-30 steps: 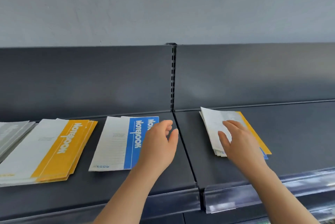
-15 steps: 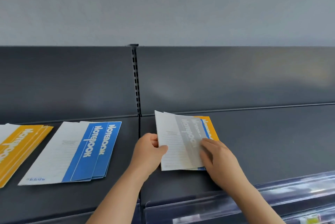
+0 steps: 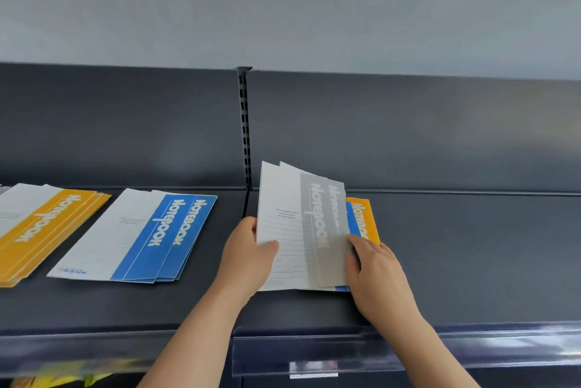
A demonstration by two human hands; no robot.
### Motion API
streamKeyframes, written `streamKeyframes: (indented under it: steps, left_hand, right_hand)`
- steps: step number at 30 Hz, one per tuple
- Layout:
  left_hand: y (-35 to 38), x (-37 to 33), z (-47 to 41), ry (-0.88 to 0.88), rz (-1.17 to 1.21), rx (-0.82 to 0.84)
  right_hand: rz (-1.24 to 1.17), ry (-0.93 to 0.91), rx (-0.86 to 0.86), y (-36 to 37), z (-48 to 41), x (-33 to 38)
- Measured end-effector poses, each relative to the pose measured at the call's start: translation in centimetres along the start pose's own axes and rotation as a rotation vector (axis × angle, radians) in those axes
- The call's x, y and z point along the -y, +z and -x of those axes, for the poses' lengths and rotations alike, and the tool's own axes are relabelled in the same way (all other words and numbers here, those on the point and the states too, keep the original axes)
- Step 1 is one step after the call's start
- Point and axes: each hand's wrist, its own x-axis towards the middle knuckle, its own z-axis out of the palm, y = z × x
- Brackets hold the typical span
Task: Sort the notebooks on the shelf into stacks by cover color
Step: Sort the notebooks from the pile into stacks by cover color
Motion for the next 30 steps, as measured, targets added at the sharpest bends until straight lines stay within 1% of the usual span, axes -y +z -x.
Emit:
streamKeyframes:
  steps: [3, 7, 11, 18, 21, 25, 27, 30]
  left_hand:
    - [-0.1, -0.2, 0.5, 0.002, 0.041, -0.015]
    - [-1.1, -0.4, 1.1, 0.017, 0.082, -0.039]
    - [-3.5, -0.2, 1.4, 0.073, 0.044, -0.116]
    - [-10.2, 1.9, 2.6, 0.166, -0.077, -0.235]
    - [-13.7, 3.3, 3.0, 0.169, -0.068, -0.320]
    - [-19.0, 5.4, 3.5, 0.130, -0.044, -0.423]
    - [-21.9, 6.5, 3.7, 0.111, -0.031, -0.430]
    - [-26.8, 7.8, 4.1, 0.095, -0.048, -0.387]
  right_hand:
    - [-0.048, 0.014, -0.003, -0.3, -0.1, 0.3]
    - [-0.317, 0.050, 0.023, -1.3, -0.5, 2.1]
    - [-0.468, 0.004, 0.040, -1.5, -0.8, 5.2]
    - [-0.468, -0.092, 0.118, 1.1, -1.0, 11.3]
    - [-0.507, -0.134, 0.144, 2.4, -0.8, 14.6]
    - [-0.551, -0.150, 0.198, 4.5, -0.3, 19.8]
    - [-0.556, -0.156, 0.208, 5.8, -0.1, 22.6]
    - [-0.568, -0.152, 0.228, 7.9, 0.6, 27.2]
